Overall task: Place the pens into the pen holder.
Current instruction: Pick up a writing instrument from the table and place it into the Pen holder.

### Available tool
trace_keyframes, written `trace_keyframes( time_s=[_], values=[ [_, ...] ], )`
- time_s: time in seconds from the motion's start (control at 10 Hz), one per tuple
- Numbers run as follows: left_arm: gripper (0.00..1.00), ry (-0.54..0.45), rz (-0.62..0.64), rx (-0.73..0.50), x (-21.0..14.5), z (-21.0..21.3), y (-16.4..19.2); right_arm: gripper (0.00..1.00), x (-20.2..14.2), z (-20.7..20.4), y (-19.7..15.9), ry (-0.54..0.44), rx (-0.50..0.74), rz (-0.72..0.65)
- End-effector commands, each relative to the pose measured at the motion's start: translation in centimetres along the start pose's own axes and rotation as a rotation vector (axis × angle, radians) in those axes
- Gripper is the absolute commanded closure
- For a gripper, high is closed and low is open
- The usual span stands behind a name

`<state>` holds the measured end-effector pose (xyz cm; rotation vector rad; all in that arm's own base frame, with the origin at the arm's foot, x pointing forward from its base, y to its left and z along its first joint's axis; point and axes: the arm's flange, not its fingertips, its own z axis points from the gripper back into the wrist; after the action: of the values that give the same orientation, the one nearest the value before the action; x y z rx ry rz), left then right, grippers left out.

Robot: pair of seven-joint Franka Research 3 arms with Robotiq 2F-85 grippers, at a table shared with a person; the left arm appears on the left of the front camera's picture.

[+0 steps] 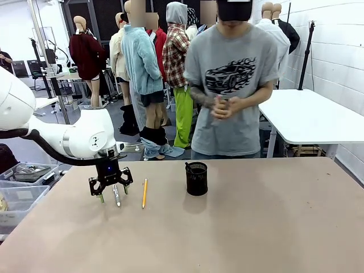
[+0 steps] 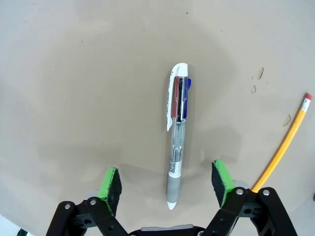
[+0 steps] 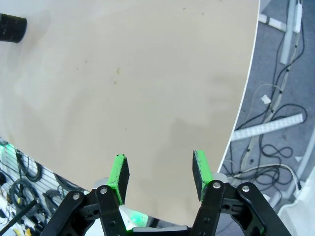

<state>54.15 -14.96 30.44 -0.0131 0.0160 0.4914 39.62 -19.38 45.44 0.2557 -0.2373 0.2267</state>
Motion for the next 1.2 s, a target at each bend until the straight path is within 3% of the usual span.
trace_keyframes(
  time_s=[0.0,0.3,0.4,1.0,1.1],
  values=[
    [0.26,-0.005,0.012,-0.010,0.2,0.0,0.0,0.34,-0.2,-0.4,0.1,-0.018,0.016,0.012],
    [0.86,-0.015,0.004,-0.015,-0.1,-0.1,-0.1,0.34,-0.2,-0.4,0.1,-0.018,0.016,0.012],
    [1.00,-0.016,0.005,-0.017,-0.1,-0.3,-0.1,0.34,-0.2,-0.4,0.1,-0.018,0.016,0.012],
    [1.00,-0.041,-0.055,0.051,-0.5,-0.3,0.1,0.34,-0.2,-0.4,0.1,-0.018,0.016,0.012],
    [1.00,-0.044,-0.190,0.089,-0.6,1.0,0.4,0.34,-0.2,-0.4,0.1,-0.018,0.016,0.012]
  ],
)
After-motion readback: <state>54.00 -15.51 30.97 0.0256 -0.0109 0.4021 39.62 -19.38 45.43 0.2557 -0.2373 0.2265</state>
